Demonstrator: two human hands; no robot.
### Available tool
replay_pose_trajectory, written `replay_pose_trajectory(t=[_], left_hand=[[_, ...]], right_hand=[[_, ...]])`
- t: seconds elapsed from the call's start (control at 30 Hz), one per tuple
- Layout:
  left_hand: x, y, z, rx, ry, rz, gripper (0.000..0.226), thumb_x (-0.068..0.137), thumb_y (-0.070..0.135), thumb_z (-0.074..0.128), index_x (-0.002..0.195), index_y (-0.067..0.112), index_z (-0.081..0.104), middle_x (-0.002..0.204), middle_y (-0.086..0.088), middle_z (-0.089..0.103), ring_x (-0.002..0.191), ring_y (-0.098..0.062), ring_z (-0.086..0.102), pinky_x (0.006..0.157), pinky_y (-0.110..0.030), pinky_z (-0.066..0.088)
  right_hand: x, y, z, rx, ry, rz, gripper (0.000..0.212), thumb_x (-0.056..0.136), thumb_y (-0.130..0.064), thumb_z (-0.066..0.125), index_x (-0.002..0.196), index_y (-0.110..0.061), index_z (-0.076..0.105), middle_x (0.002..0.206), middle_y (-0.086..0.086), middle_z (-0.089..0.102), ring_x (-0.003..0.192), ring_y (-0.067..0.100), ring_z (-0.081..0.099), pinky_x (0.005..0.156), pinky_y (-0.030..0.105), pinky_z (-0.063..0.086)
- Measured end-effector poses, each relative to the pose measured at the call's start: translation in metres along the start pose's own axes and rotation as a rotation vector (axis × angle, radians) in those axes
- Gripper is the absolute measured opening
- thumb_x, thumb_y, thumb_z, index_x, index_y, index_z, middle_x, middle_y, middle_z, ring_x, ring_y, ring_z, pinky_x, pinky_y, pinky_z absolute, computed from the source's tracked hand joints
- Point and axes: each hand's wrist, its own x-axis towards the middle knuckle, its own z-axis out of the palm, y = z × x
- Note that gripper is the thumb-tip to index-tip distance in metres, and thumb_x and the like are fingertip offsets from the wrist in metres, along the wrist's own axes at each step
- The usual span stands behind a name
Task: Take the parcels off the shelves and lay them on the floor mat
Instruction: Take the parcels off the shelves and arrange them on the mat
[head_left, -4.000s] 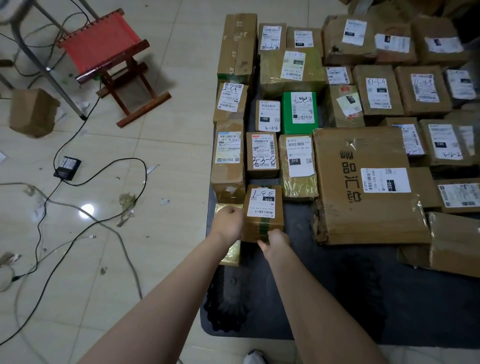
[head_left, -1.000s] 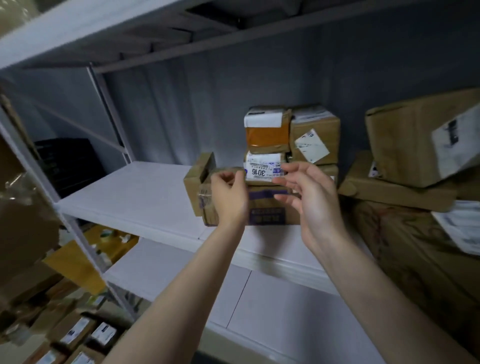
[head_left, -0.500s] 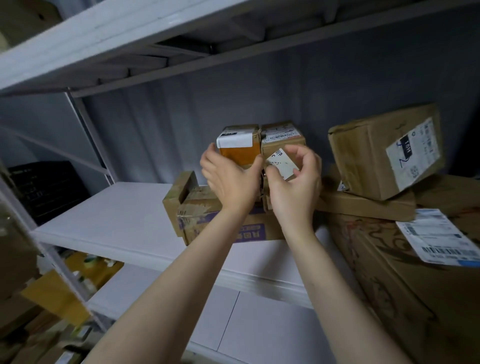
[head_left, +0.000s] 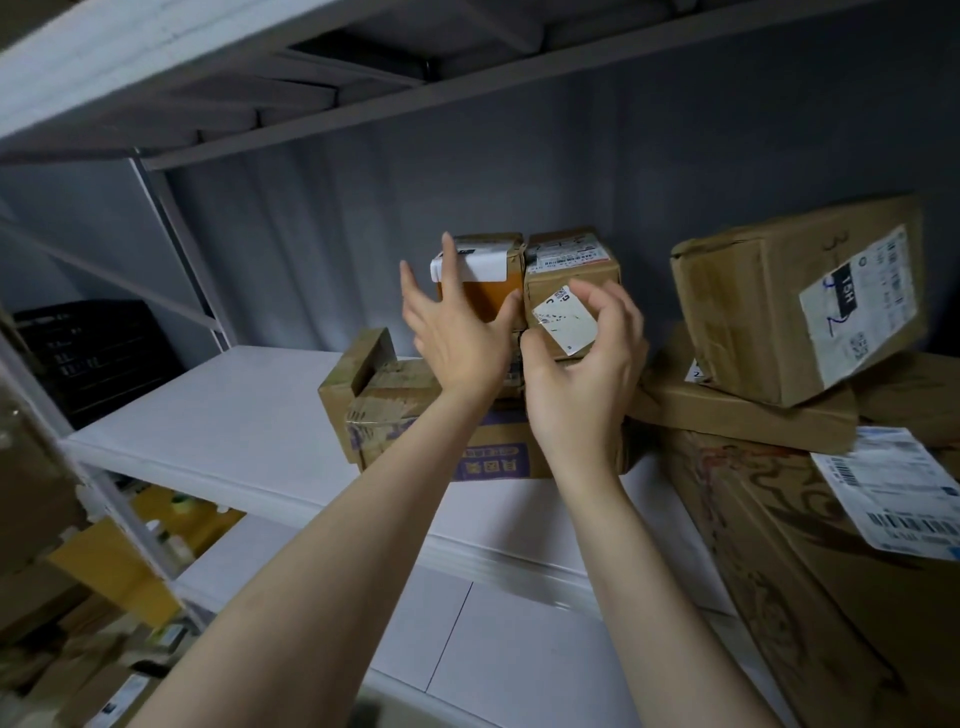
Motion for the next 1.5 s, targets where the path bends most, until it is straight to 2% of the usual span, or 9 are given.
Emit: replay_pose_trajectory(t=[0.3, 0.43, 0.57, 0.73, 0.8, 0.9, 1.03, 1.33, 1.5], left_hand=[[0.004, -0.002, 0.006, -0.044, 0.040, 0.009, 0.082, 0.070, 0.049, 0.078, 0.138, 0.029, 0.037, 0.154, -0.008, 0.022, 0.138, -0.033, 0.030, 0.104, -0.051, 0.041], [0.005, 0.000, 0.003, -0.061, 0.064, 0.038, 0.080, 0.065, 0.043, 0.078, 0.132, 0.025, 0.037, 0.134, -0.002, 0.038, 0.121, -0.027, 0.047, 0.084, -0.035, 0.047], [0.006, 0.000, -0.007, -0.213, 0.084, 0.005, 0.075, 0.062, 0.035, 0.078, 0.126, 0.026, 0.040, 0.128, 0.000, 0.042, 0.117, -0.022, 0.050, 0.088, -0.037, 0.051], [0.001, -0.009, -0.036, -0.392, 0.173, 0.019, 0.073, 0.064, 0.030, 0.079, 0.127, 0.023, 0.043, 0.126, 0.002, 0.045, 0.111, -0.006, 0.046, 0.080, -0.006, 0.041], [-0.008, -0.020, -0.052, -0.437, 0.191, 0.010, 0.073, 0.063, 0.029, 0.079, 0.127, 0.022, 0.043, 0.126, 0.002, 0.047, 0.114, -0.007, 0.049, 0.088, -0.011, 0.046], [-0.025, -0.047, -0.079, -0.442, 0.175, -0.002, 0.072, 0.064, 0.024, 0.079, 0.126, 0.020, 0.043, 0.127, 0.001, 0.051, 0.119, -0.015, 0.054, 0.097, -0.039, 0.051], [-0.049, -0.093, -0.126, -0.378, 0.140, -0.014, 0.073, 0.066, 0.017, 0.081, 0.128, 0.018, 0.043, 0.129, 0.001, 0.051, 0.123, -0.016, 0.052, 0.099, -0.044, 0.050], [-0.127, -0.188, -0.272, -0.149, 0.232, -0.134, 0.078, 0.065, 0.019, 0.087, 0.130, 0.014, 0.043, 0.127, -0.004, 0.050, 0.119, -0.019, 0.052, 0.097, -0.045, 0.048], [-0.185, -0.236, -0.346, -0.057, 0.327, -0.278, 0.077, 0.065, 0.031, 0.085, 0.130, 0.023, 0.043, 0.127, 0.004, 0.050, 0.119, -0.010, 0.050, 0.099, -0.039, 0.048]], right_hand=[[-0.002, -0.001, 0.005, -0.044, -0.002, 0.009, 0.041, 0.084, -0.012, 0.072, 0.124, -0.012, 0.063, 0.143, 0.004, 0.048, 0.136, 0.022, 0.037, 0.108, 0.029, 0.033], [-0.006, -0.001, 0.008, -0.046, -0.005, -0.008, 0.042, 0.082, -0.012, 0.072, 0.123, -0.011, 0.063, 0.142, 0.004, 0.048, 0.133, 0.019, 0.038, 0.104, 0.015, 0.029], [-0.012, 0.000, 0.011, -0.011, -0.018, -0.029, 0.042, 0.081, -0.012, 0.072, 0.122, -0.011, 0.064, 0.141, 0.005, 0.049, 0.131, 0.018, 0.040, 0.102, 0.010, 0.026], [-0.030, 0.000, 0.017, 0.088, -0.062, -0.010, 0.043, 0.080, -0.011, 0.069, 0.122, -0.009, 0.063, 0.141, 0.008, 0.049, 0.137, 0.020, 0.040, 0.107, 0.011, 0.029], [-0.042, -0.002, 0.021, 0.168, -0.099, 0.018, 0.043, 0.081, -0.008, 0.068, 0.123, -0.006, 0.061, 0.141, 0.010, 0.048, 0.137, 0.021, 0.041, 0.110, 0.021, 0.039], [-0.062, -0.004, 0.030, 0.290, -0.137, 0.052, 0.039, 0.081, -0.002, 0.066, 0.119, -0.005, 0.062, 0.137, 0.011, 0.052, 0.131, 0.020, 0.050, 0.105, 0.039, 0.049], [-0.098, -0.012, 0.048, 0.412, -0.250, 0.182, 0.041, 0.082, -0.003, 0.066, 0.113, -0.028, 0.058, 0.128, 0.008, 0.061, 0.117, 0.012, 0.062, 0.090, 0.028, 0.056], [-0.237, -0.053, 0.107, 0.457, -0.596, 0.542, 0.042, 0.081, -0.001, 0.067, 0.115, -0.023, 0.061, 0.116, 0.004, 0.066, 0.108, 0.008, 0.065, 0.069, 0.016, 0.055], [-0.324, -0.087, 0.117, 0.418, -0.851, 0.621, 0.043, 0.078, -0.015, 0.071, 0.117, -0.026, 0.059, 0.124, 0.001, 0.062, 0.111, 0.006, 0.062, 0.075, 0.019, 0.057]])
